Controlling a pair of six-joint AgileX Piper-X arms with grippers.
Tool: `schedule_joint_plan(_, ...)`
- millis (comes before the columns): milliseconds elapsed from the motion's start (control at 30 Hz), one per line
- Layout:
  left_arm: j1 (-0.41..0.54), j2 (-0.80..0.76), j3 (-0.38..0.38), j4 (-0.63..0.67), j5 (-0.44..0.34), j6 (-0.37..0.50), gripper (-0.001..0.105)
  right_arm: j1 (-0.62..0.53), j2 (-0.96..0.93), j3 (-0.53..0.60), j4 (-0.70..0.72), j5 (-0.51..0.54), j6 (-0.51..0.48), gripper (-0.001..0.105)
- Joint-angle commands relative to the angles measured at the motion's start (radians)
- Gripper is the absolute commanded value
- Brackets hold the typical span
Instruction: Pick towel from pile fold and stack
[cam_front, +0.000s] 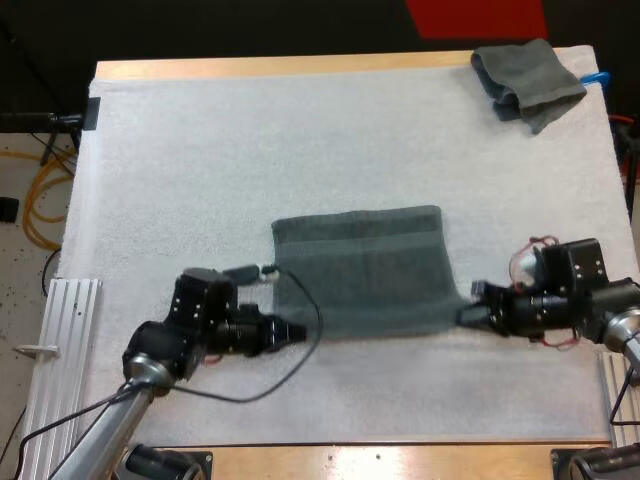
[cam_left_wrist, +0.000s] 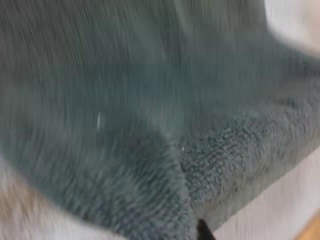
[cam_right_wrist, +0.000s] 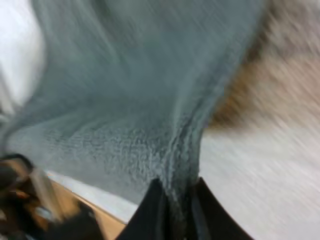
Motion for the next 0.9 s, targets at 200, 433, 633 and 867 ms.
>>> schedule_joint_plan(200, 0.121, 0.143, -0.001, -0.357, 0.069, -0.161, 0.0, 0.001, 0.101, -0.044, -0.451, -0.019, 0.314, 0.0)
schedule_joint_plan(433, 0.167, 0.284, -0.001, -0.574, 0.134, -0.263, 0.0, 0.001, 0.247, -0.138, -0.53, -0.012, 0.357, 0.0)
schedule_joint_plan(633, 0.167, 0.382, -0.003, -0.611, 0.163, -0.269, 0.0, 0.001, 0.271, -0.142, -0.469, 0.07, 0.346, 0.0)
schedule_joint_plan(867, 0.167, 0.399, -0.011, -0.672, 0.15, -0.269, 0.0, 0.001, 0.271, -0.142, -0.428, 0.142, 0.343, 0.0)
